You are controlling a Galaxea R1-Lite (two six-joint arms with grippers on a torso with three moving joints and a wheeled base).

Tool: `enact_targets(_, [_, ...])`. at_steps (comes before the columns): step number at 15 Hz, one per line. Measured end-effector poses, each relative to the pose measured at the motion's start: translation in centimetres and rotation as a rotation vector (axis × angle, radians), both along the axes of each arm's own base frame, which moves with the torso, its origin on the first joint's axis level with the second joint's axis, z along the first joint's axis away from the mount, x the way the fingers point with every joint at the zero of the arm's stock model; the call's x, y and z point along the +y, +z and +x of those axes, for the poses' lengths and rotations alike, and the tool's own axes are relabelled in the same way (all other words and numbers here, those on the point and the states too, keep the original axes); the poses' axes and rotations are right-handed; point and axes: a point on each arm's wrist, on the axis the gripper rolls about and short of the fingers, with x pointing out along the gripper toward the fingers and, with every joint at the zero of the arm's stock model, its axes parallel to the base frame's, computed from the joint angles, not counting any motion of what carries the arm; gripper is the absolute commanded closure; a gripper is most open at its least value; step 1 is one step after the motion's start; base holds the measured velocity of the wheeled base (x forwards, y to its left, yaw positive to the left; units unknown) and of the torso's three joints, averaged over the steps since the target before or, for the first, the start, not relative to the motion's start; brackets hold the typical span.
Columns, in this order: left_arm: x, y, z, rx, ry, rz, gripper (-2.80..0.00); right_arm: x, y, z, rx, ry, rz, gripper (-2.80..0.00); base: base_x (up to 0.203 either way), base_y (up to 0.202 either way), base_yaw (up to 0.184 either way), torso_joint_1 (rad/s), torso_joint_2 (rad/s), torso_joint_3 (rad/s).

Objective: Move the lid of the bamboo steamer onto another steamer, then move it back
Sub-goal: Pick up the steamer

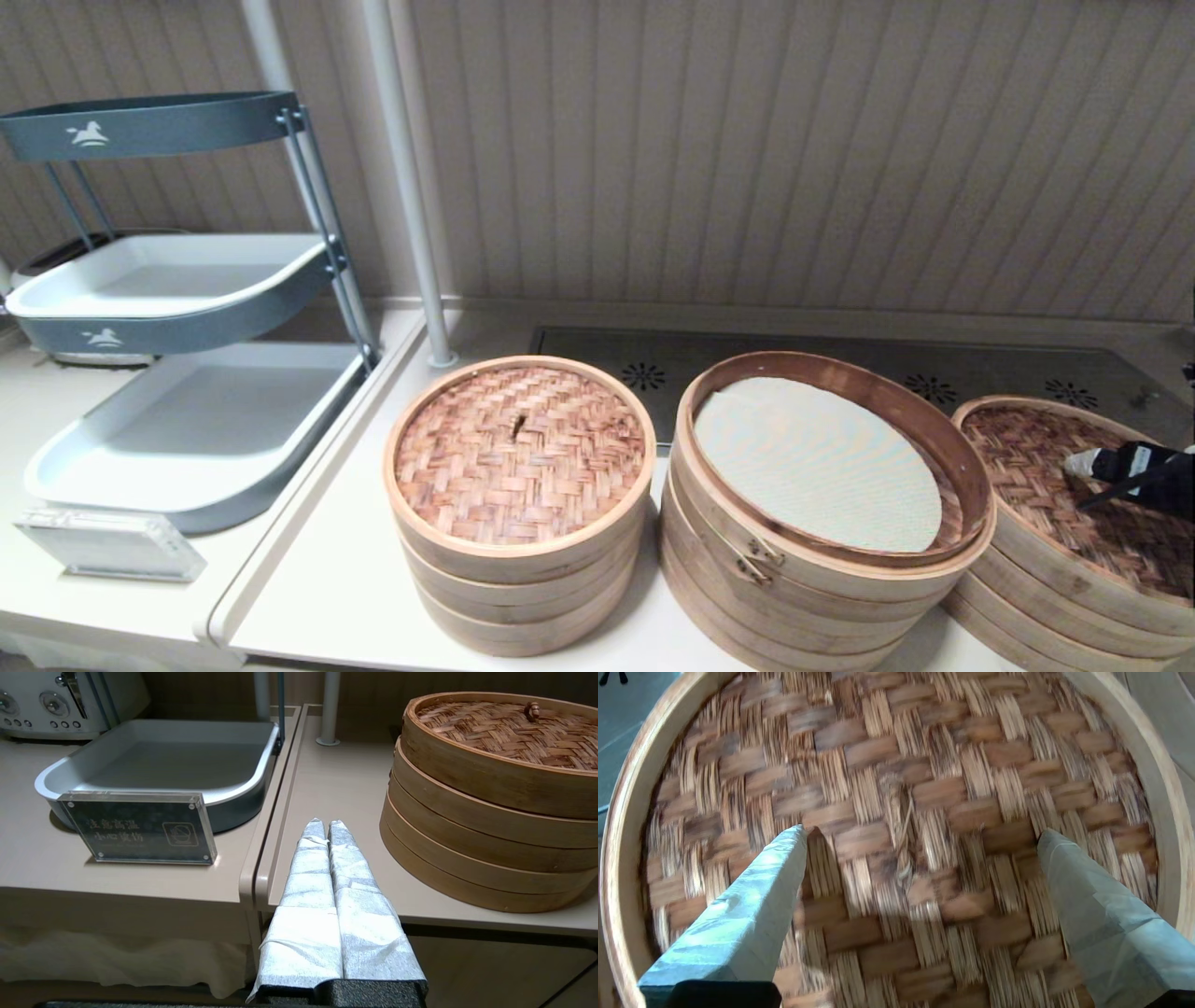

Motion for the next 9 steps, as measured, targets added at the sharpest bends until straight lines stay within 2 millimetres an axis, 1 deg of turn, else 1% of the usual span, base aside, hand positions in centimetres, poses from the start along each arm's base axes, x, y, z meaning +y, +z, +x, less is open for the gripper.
enact_targets(6, [0.0, 0.0, 0.0, -0.001, -0.001, 0.0, 0.0, -0.1, -0.24, 0.29, -0.007, 0.003, -0.006, -2.8, 0.0, 0.0, 0.0, 0.0, 0.0, 0.0])
enact_targets(7, [0.0, 0.0, 0.0, 0.0, -0.001, 0.0, 0.0, -0.11, -0.25, 0.28, -0.006, 0.003, -0.005, 0.0, 0.0, 0.0, 0.0, 0.0, 0.0, 0.0])
enact_targets(9, [0.0, 0.0, 0.0, 0.0, 0.0, 0.0, 0.0, -0.09, -0.38, 0.26, -0.002, 0.004, -0.003, 0.0, 0.0, 0.0, 0.0, 0.0, 0.0, 0.0])
